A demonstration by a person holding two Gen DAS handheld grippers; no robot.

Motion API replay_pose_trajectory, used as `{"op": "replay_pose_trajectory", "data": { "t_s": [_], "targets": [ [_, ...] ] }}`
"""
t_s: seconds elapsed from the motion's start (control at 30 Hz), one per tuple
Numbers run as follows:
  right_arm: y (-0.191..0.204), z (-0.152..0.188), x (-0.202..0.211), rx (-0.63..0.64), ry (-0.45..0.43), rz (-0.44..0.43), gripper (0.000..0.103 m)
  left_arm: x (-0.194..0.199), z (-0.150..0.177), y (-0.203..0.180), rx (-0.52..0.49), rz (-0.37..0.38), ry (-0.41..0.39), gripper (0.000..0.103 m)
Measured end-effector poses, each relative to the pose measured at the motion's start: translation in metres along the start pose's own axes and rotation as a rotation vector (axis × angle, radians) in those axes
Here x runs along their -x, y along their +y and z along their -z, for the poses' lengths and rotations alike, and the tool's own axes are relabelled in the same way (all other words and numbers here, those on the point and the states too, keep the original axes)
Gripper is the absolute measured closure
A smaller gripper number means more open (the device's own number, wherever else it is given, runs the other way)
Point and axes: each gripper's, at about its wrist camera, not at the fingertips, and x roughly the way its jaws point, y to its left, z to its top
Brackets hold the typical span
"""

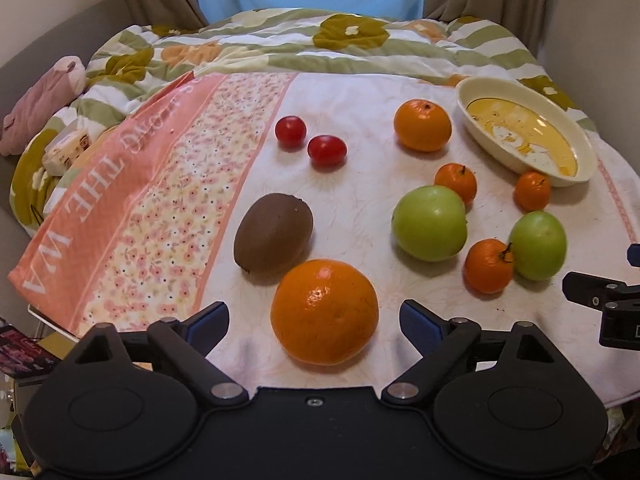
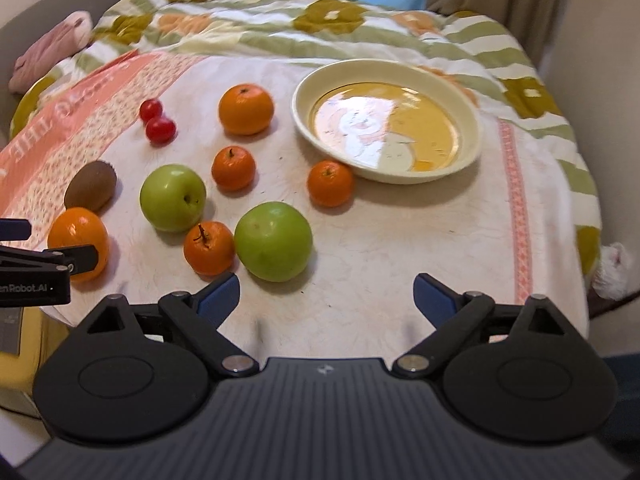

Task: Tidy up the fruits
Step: 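Grasp the large orange with the left tool while the right tool grasps a green apple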

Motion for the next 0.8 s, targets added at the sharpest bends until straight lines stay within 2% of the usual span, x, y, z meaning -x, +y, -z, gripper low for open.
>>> {"op": "replay_pose_trajectory", "data": {
  "t_s": [0.23,0.4,0.53,0.8],
  "targets": [
    [0.007,-0.006,-0.020,0.066,-0.007,-0.035,0.000,-0.014,-0.001,-0.006,-0.002,-0.019,0.017,0.020],
    [0.011,-0.010,-0.031,0.104,0.000,-0.054,0.007,-0.021,0.001,-0.008,0.003,-0.028,0.031,0.024],
    [0.015,-0.012,-0.037,0.122,0.001,-0.061,0.009,-0.028,0.005,-0.008,0.003,-0.017,0.052,0.035],
    [0.021,-0.016,-0.049,0.163,0.005,-0.086,0.021,-0.026,0.008,-0.009,-0.003,-0.015,0.028,0.036]
  ]
}}
